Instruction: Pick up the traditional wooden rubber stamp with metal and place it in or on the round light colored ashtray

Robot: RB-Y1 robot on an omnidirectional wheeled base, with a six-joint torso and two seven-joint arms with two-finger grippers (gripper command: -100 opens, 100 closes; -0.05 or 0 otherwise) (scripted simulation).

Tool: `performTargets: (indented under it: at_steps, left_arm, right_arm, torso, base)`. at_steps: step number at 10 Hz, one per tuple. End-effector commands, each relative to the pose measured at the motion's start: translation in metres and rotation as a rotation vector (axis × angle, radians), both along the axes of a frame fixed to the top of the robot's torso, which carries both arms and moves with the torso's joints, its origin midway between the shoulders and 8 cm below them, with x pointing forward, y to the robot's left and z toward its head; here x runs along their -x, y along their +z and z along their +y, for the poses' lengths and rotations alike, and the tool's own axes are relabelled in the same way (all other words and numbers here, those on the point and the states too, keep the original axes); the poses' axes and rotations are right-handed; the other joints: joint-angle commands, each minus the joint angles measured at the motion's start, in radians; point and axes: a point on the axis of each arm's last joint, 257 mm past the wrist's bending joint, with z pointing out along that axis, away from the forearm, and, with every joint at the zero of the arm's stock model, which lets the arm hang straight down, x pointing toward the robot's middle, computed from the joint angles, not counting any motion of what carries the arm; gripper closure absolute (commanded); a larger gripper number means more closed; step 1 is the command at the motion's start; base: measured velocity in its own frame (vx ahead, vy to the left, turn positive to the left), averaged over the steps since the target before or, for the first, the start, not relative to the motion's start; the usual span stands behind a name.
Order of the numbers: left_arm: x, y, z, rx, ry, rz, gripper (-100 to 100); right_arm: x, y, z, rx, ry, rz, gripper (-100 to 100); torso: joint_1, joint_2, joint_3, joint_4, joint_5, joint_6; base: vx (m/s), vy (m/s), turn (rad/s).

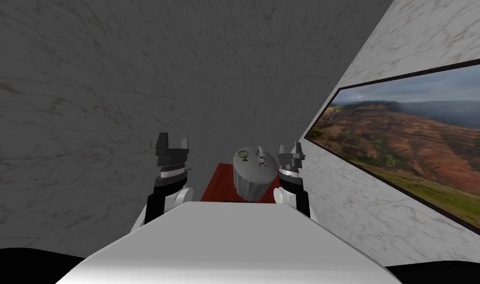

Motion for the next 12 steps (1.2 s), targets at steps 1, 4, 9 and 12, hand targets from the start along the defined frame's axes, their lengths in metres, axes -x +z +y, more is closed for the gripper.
performTargets:
  at_steps: [1,4,9,12]
  left_arm:
    - [0.0,0.0,0.0,0.0,0.0,0.0,0]
    - [0.0,0.0,0.0,0.0,0.0,0.0,0]
    - [0.0,0.0,0.0,0.0,0.0,0.0,0]
    - [0.0,0.0,0.0,0.0,0.0,0.0,0]
  right_arm:
    - [-0.003,-0.01,0.002,0.034,0.01,0.032,-100]
    - [-0.01,-0.05,0.004,0.129,0.031,0.152,-100]
    - [-0.011,-0.141,-0.008,0.292,0.055,0.406,-100]
    - [0.0,-0.197,-0.022,0.387,0.068,0.558,-100]
  torso:
    - [0.0,0.0,0.0,0.0,0.0,0.0]
    - [0.001,0.003,0.002,0.001,0.0,0.0]
    - [0.0,0.004,0.002,0.001,0.0,0.0]
    - [0.0,0.002,0.001,0.001,0.0,0.0]
  base:
    - [-0.016,0.005,0.071]
    - [-0.042,0.016,0.153]
    - [-0.046,0.016,0.217]
    - [-0.03,0.015,0.229]
